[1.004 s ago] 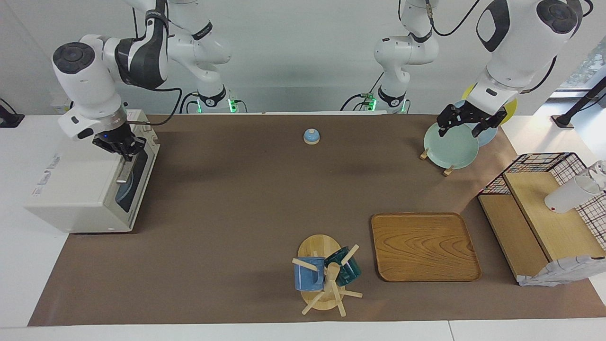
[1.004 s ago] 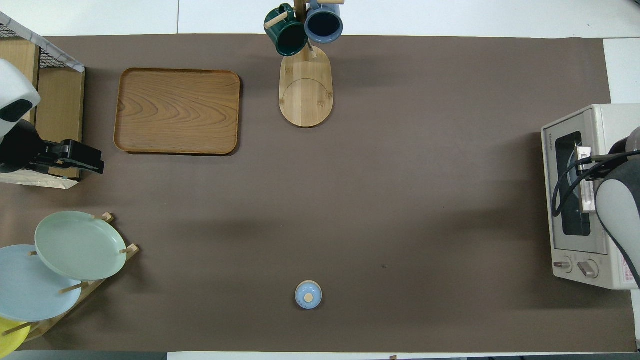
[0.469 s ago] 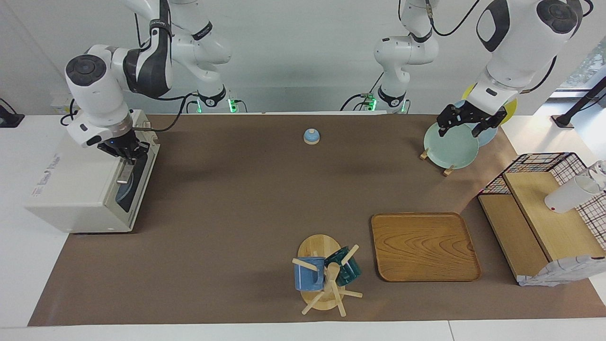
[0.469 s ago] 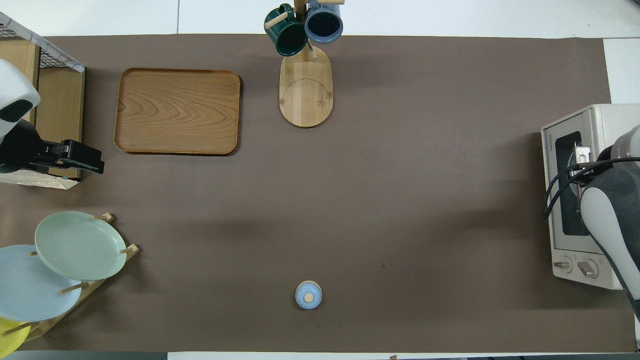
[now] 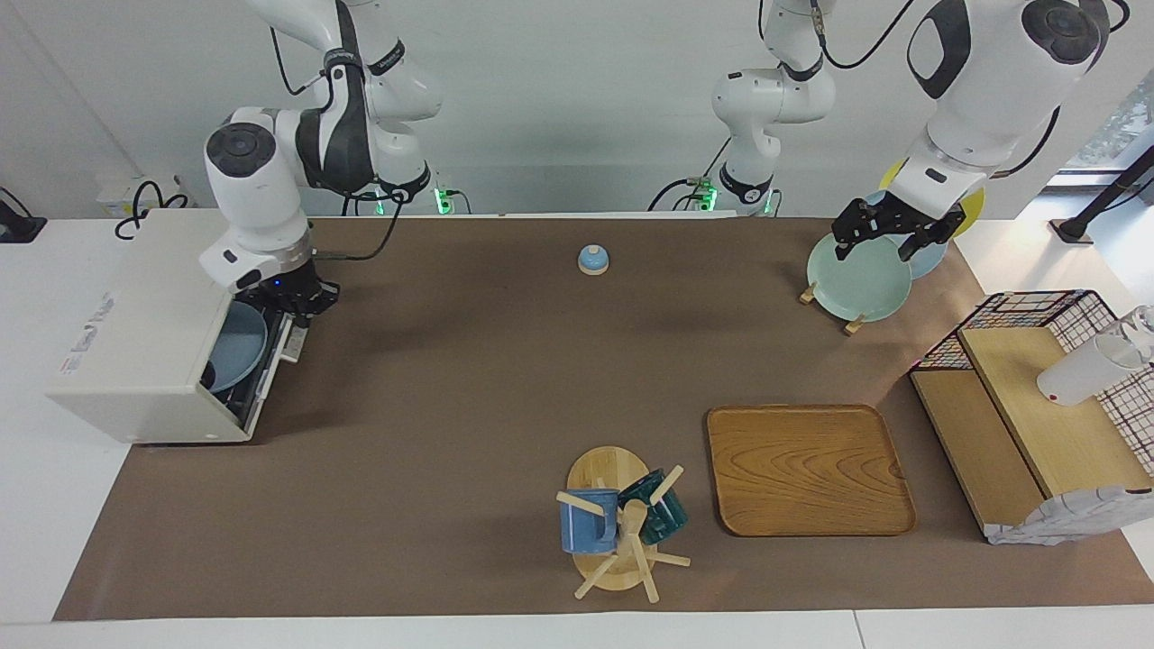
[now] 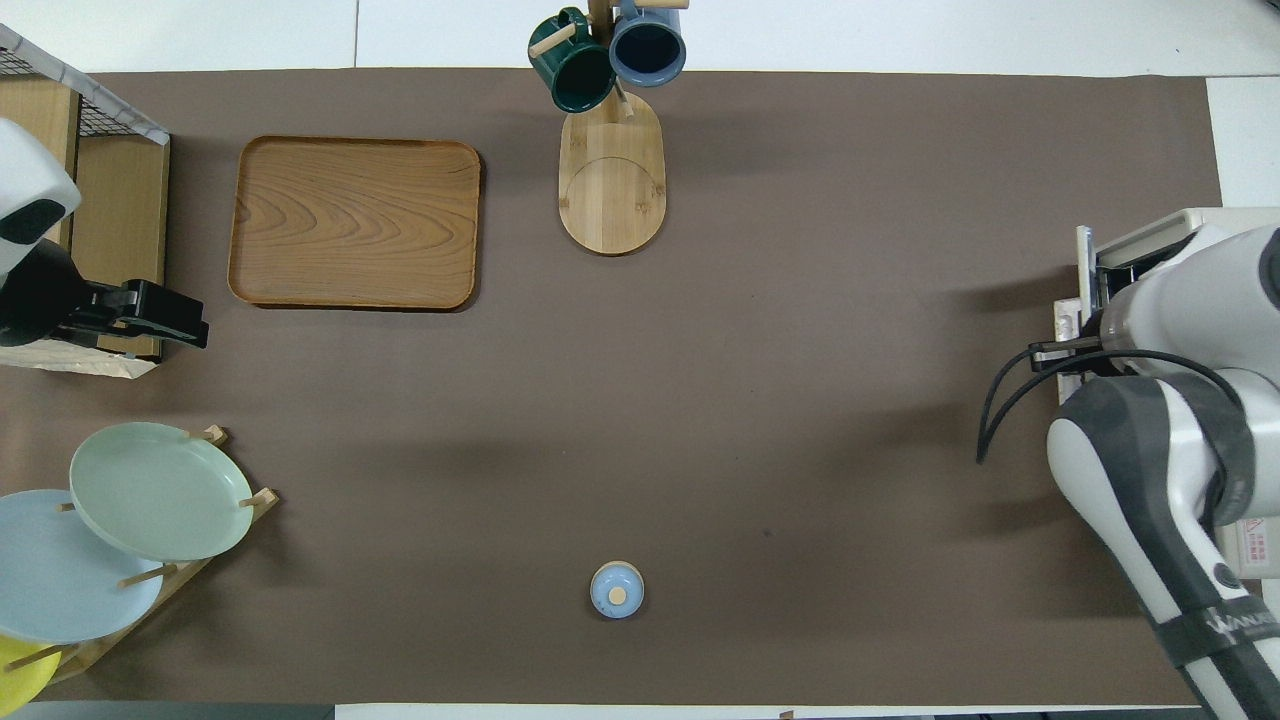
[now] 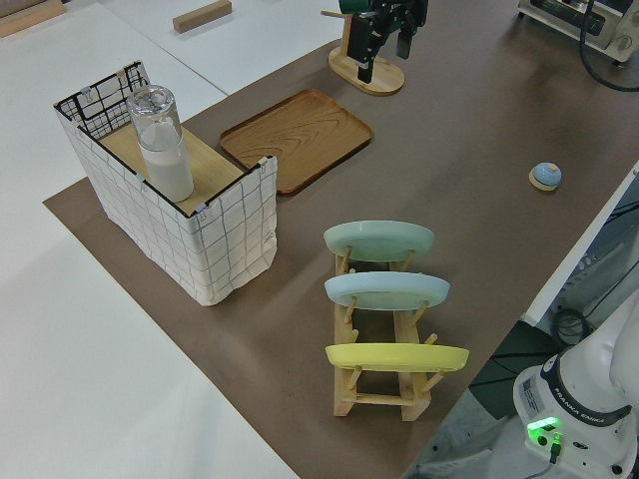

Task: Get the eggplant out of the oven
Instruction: 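Reach the right gripper into the open toaster oven, then grasp the plate inside the oven with the right gripper, then pull the blue plate with eggplant out of the oven, then lower the blue plate onto the table center with the right gripper, then release the plate and withdraw the right gripper toward the oven, then reach the left gripper to the eggplant while the right gripper retracts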

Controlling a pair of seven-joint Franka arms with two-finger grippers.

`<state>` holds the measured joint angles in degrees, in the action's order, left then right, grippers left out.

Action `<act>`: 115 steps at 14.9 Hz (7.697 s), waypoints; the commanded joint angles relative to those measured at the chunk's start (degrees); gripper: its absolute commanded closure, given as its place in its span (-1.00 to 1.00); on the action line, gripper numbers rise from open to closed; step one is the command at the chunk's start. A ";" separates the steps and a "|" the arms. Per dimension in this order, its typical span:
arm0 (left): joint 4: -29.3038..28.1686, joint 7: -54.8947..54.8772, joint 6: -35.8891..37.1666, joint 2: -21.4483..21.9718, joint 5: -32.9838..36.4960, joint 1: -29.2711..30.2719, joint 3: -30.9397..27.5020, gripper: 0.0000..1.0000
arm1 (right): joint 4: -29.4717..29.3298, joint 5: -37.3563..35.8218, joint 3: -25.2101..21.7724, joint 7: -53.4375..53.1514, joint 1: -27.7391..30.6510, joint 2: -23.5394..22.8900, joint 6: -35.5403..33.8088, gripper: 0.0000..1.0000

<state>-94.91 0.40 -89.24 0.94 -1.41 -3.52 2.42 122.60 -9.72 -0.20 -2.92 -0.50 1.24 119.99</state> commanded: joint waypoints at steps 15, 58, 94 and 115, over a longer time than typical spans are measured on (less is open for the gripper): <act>-0.28 0.48 0.55 0.64 0.18 0.62 0.48 -1.00 | 0.29 6.20 -0.33 -6.05 -5.81 -11.52 14.14 1.00; -0.28 0.48 0.55 0.64 0.18 0.62 0.48 -1.00 | -23.13 -0.39 0.20 -24.19 -28.75 -15.97 -14.05 1.00; -0.37 1.61 -4.10 -0.15 -1.74 -3.86 0.92 -1.00 | -3.33 -5.93 2.22 -19.06 -8.20 -13.28 -0.46 1.00; -10.82 22.98 -41.97 -21.77 -7.82 -33.04 0.83 -1.00 | -2.79 -17.27 2.22 -11.26 -6.62 -12.06 -4.22 1.00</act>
<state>-105.33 21.96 -127.91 -18.84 -8.26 -34.20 4.34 121.44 -24.72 1.70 -19.20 -8.63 -13.06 118.17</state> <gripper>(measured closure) 0.000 0.991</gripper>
